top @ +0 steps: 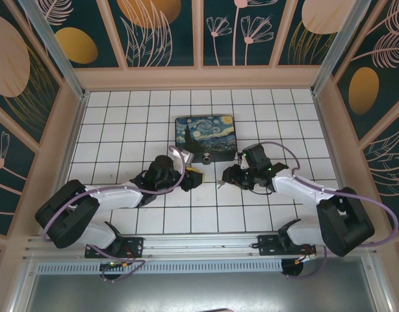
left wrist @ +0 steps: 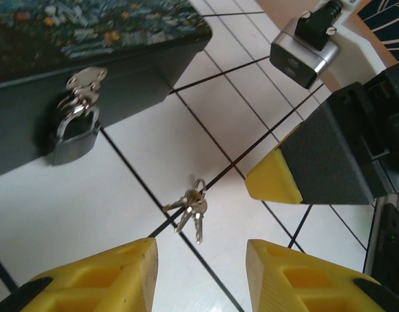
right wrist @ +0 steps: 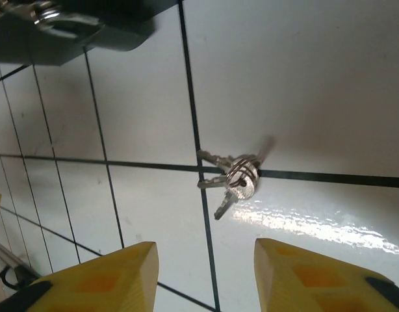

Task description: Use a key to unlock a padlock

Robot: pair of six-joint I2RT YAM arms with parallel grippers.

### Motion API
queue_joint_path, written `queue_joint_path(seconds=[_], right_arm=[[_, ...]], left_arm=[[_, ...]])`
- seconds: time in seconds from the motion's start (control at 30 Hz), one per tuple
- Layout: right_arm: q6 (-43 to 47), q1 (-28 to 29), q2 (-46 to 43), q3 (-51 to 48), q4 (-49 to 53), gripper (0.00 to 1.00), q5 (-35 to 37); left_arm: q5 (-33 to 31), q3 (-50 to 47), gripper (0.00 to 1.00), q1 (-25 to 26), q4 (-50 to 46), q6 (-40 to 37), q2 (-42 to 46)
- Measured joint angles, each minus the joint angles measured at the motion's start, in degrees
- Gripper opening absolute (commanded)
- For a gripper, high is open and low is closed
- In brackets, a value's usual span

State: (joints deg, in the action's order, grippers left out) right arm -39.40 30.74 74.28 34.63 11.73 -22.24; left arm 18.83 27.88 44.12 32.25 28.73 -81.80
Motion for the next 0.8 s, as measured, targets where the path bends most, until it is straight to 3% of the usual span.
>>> queue_joint_path(seconds=[0.47, 0.8], right_arm=[[0.3, 2.3, 9.4, -0.2, -5.3, 0.49, 2.8], [0.7, 3.3, 11.1, 1.7, -3.3, 0.43, 4.9]], left_arm=[[0.2, -0.1, 0.39, -0.3, -1.2, 0.5, -3.1], [0.2, 0.1, 0.39, -0.3, -1.6, 0.5, -3.1]])
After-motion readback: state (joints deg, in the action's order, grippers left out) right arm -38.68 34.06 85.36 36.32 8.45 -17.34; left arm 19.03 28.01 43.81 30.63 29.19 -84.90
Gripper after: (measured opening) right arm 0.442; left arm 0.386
